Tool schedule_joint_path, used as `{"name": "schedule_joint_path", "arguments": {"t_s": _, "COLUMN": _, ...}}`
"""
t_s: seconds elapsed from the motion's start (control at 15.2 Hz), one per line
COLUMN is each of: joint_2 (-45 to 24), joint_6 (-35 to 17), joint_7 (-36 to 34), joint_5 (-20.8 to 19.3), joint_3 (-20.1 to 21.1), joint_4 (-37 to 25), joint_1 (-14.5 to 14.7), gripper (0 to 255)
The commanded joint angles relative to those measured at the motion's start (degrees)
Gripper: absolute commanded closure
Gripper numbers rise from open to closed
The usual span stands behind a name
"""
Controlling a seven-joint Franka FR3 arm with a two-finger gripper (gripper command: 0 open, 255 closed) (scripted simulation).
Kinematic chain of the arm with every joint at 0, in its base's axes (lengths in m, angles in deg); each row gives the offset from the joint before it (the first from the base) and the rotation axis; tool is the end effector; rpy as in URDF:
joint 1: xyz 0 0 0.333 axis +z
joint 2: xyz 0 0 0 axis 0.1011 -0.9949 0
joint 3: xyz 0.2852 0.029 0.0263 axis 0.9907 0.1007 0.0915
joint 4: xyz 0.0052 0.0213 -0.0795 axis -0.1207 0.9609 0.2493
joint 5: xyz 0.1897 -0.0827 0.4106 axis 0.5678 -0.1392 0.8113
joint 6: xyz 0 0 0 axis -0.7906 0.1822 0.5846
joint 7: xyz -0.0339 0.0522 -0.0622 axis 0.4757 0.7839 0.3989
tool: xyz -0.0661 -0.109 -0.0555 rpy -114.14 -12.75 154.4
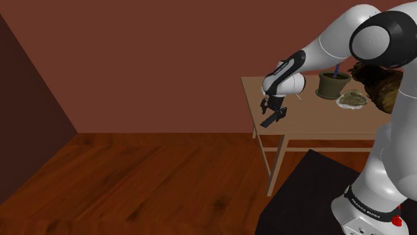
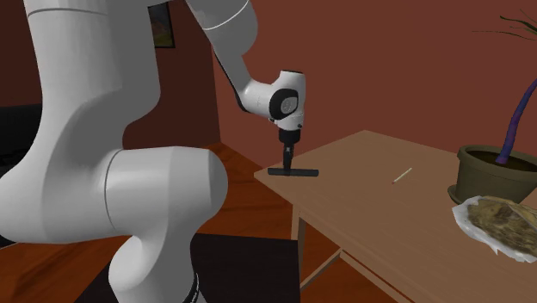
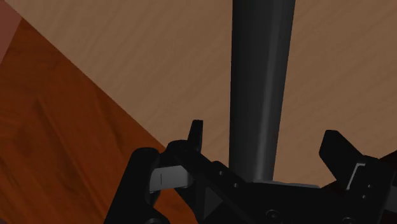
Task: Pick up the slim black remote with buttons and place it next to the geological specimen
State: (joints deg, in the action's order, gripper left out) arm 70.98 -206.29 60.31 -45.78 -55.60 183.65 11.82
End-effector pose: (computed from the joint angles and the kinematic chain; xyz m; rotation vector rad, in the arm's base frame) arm 0.5146 -0.2422 0.1589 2.2518 2.1138 0.0963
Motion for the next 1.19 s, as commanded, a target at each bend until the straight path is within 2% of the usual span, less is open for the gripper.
{"name": "schedule_joint_path", "arguments": {"t_s": 0.0, "joint_2": -1.7, "joint_6": -1.0, "joint_7": 1.6, "joint_5": 2.2, "joint_3": 1.1, "joint_4": -0.2, "joint_1": -0.9, "gripper": 0}}
{"name": "schedule_joint_path", "arguments": {"t_s": 0.07, "joint_2": -3.0, "joint_6": -1.8, "joint_7": 2.7, "joint_5": 3.7, "joint_3": 2.0, "joint_4": -0.4, "joint_1": -1.5, "gripper": 0}}
{"name": "schedule_joint_path", "arguments": {"t_s": 0.59, "joint_2": -3.0, "joint_6": -1.8, "joint_7": 2.6, "joint_5": 3.7, "joint_3": 2.1, "joint_4": -0.4, "joint_1": -1.6, "gripper": 0}}
{"name": "schedule_joint_path", "arguments": {"t_s": 0.66, "joint_2": -3.0, "joint_6": -1.8, "joint_7": 2.6, "joint_5": 3.7, "joint_3": 2.1, "joint_4": -0.4, "joint_1": -1.6, "gripper": 255}}
{"name": "schedule_joint_path", "arguments": {"t_s": 1.12, "joint_2": -3.0, "joint_6": -1.7, "joint_7": 2.7, "joint_5": 3.7, "joint_3": 2.0, "joint_4": -0.4, "joint_1": -1.6, "gripper": 255}}
